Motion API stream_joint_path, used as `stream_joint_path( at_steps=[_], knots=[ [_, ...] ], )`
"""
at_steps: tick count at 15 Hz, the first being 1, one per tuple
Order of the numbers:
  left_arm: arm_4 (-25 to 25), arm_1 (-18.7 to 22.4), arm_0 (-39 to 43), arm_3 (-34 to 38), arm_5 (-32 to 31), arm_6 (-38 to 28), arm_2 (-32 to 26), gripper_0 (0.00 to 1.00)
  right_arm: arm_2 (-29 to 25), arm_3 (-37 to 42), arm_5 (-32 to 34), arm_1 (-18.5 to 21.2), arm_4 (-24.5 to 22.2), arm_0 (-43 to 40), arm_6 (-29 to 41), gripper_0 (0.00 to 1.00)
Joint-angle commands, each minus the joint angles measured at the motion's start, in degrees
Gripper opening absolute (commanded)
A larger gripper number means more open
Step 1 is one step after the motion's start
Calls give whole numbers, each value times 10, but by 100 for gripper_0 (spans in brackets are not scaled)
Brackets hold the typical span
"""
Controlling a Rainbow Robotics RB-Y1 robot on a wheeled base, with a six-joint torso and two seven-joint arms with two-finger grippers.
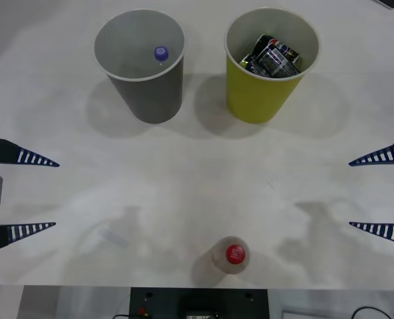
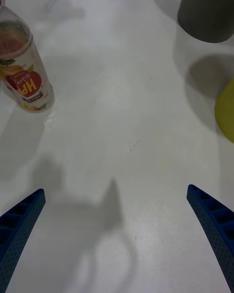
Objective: Put the can into the green bin and the plastic bottle into the gray bin
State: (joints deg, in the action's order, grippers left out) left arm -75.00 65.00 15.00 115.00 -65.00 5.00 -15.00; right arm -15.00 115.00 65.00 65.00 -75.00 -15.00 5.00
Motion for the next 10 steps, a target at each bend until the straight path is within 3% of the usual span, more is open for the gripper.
stream_joint_path(
  at_steps=[1,10],
  knots=[
    [0,0,0,0,0,0,0,98,0,0,0,0,0,0,0,100],
    [0,0,0,0,0,0,0,98,3,-25,33,-6,-1,8,-33,100]
  ],
)
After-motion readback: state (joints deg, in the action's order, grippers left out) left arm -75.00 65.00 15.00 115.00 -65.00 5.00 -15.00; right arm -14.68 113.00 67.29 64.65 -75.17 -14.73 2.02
